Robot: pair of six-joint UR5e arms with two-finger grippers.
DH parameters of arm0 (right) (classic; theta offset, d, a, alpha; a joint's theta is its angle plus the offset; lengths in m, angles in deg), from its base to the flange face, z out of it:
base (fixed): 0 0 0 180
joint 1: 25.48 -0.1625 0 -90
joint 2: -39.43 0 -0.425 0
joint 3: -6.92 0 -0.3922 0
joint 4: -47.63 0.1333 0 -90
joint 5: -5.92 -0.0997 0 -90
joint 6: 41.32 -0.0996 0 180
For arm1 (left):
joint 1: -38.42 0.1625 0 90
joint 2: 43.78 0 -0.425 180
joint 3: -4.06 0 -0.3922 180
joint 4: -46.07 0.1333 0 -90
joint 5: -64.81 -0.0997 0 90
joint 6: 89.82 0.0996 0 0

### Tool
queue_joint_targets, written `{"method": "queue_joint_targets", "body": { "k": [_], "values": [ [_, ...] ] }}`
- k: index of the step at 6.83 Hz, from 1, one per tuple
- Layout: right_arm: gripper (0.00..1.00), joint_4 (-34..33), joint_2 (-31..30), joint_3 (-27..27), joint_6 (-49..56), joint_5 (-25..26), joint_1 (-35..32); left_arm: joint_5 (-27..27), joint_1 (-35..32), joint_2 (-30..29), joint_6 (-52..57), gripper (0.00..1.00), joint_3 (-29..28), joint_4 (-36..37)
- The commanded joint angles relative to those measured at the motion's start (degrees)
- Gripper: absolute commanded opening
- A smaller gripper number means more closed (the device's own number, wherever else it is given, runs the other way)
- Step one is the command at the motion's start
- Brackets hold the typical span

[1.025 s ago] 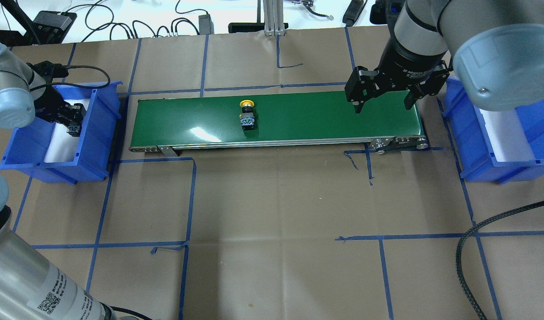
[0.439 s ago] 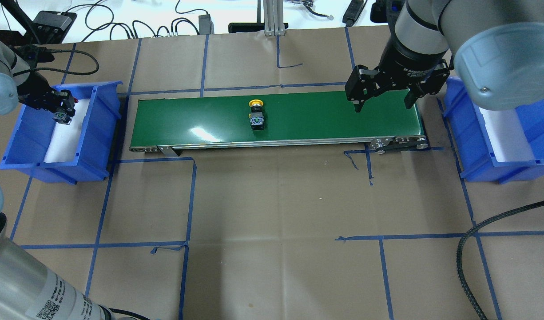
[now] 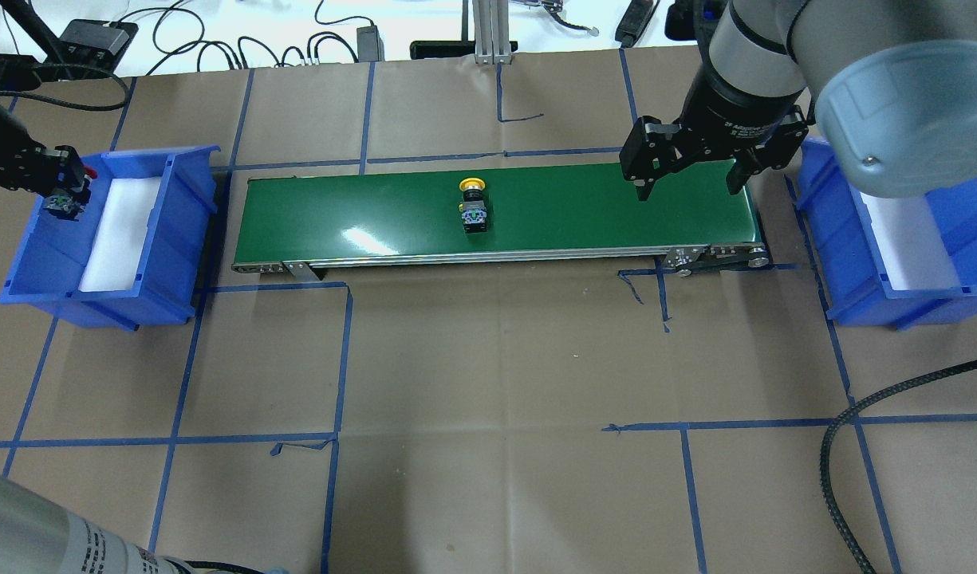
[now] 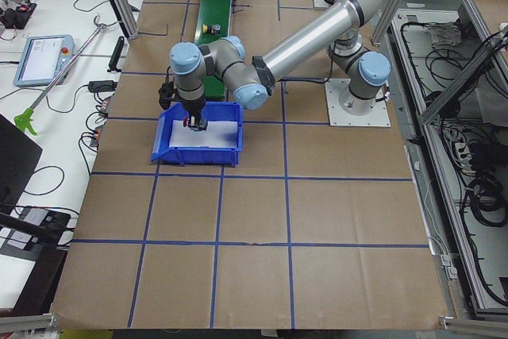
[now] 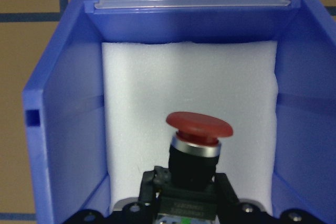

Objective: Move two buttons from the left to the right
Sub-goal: 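Carry the red button onto the conveyor and release it with left gripper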

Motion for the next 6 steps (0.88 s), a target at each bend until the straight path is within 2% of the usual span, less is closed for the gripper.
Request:
{"method": "queue_joint_targets", "body": {
  "k": [1,3,6],
  "values": [
    [1.0,-0.1,0.1,0.0,0.0,0.1,0.0,0.1,-0.3,3.8,-1.7,0.1,0.7,-3.7],
    [1.0,-0.1,0.1,0.1,0.0,0.1,0.0,0.1,-5.0,4.9,-8.9,0.1,1.4,-3.7],
    [1.0,-0.5,0.2,0.7,0.0,0.3,0.0,-0.4,-17.5,4.4,-27.6,0.11,2.2,-3.0]
  ]
}}
